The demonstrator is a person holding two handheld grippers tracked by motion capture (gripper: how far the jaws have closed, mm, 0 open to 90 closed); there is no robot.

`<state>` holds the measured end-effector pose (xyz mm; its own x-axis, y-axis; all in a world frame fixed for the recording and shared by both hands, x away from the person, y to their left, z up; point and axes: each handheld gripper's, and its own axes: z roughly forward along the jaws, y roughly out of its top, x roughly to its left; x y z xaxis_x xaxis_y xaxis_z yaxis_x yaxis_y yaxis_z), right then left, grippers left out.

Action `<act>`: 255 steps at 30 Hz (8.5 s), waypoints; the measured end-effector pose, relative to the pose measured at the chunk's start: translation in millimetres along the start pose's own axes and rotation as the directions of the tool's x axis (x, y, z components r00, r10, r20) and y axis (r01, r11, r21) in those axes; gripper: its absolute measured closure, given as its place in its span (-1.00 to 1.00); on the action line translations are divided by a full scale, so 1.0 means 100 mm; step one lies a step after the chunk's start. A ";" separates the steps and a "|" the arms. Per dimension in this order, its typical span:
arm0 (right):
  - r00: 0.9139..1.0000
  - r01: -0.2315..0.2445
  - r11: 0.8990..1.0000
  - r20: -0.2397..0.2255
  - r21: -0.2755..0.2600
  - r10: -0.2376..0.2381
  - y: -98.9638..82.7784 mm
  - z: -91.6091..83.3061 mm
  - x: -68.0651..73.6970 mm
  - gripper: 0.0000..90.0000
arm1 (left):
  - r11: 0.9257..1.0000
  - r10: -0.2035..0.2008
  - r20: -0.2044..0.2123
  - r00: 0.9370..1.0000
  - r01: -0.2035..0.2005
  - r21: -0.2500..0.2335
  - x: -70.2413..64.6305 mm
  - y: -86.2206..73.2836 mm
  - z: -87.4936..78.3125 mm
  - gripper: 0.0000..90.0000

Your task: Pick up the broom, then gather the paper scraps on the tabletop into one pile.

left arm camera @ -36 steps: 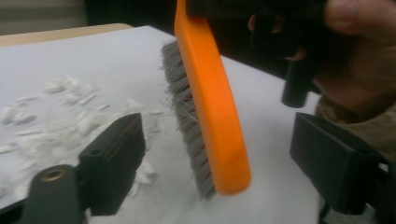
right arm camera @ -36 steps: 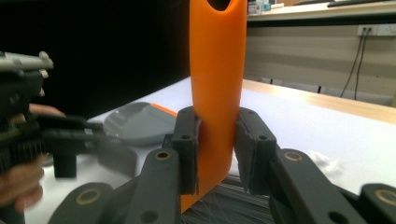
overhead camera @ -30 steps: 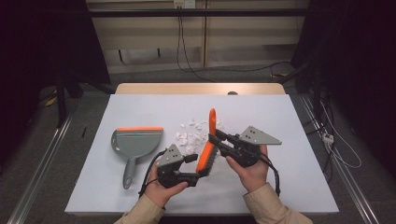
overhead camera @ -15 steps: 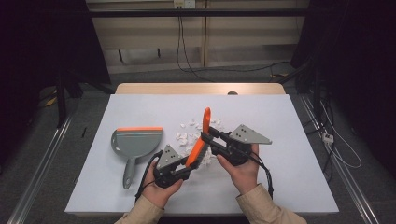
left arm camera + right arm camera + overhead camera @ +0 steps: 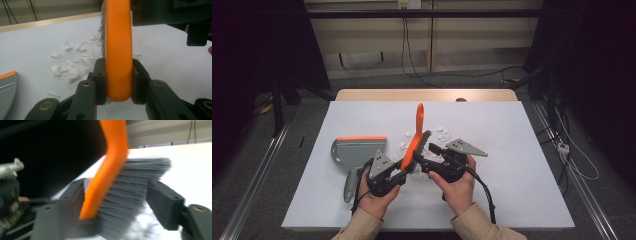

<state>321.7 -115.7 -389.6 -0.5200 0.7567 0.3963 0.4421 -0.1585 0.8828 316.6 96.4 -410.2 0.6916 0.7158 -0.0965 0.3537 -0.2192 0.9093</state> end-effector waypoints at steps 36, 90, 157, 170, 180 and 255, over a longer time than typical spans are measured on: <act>0.976 -0.212 0.975 -0.031 0.064 0.214 0.33 -0.02 -0.33 0.56 | 0.992 0.056 0.028 0.998 -0.052 -0.117 -0.02 0.08 -0.07 -0.33; 0.966 -0.125 0.944 0.256 0.307 0.045 0.58 -0.84 -1.26 0.55 | 0.987 -0.049 0.088 0.995 0.062 -0.146 0.73 0.14 -0.50 -0.88; 0.909 0.061 0.874 0.334 0.482 -0.248 0.17 -0.51 -1.28 0.58 | 0.989 -0.051 0.041 0.998 0.056 -0.139 0.86 0.02 -0.62 -0.87; 0.885 0.123 0.921 0.379 0.370 -0.271 0.33 -0.43 -1.37 0.59 | 0.989 -0.062 0.006 0.998 0.062 -0.135 0.95 -0.04 -0.69 -0.87; 0.836 0.155 0.904 0.434 0.398 -0.335 0.33 -0.03 -1.54 0.59 | 0.984 -0.078 -0.011 0.997 0.076 -0.158 1.05 -0.08 -0.78 -0.88; 0.834 0.516 0.724 -0.075 0.458 -0.547 0.34 0.52 -1.28 0.58 | 0.986 -0.080 -0.024 0.996 0.076 -0.146 1.09 -0.09 -0.75 -0.87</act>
<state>441.6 -184.9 -423.5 -0.7304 0.6699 -0.1331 0.3866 0.5662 0.7280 341.1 226.1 -398.3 0.6459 0.7466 -0.1595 0.3097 -0.0652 0.9486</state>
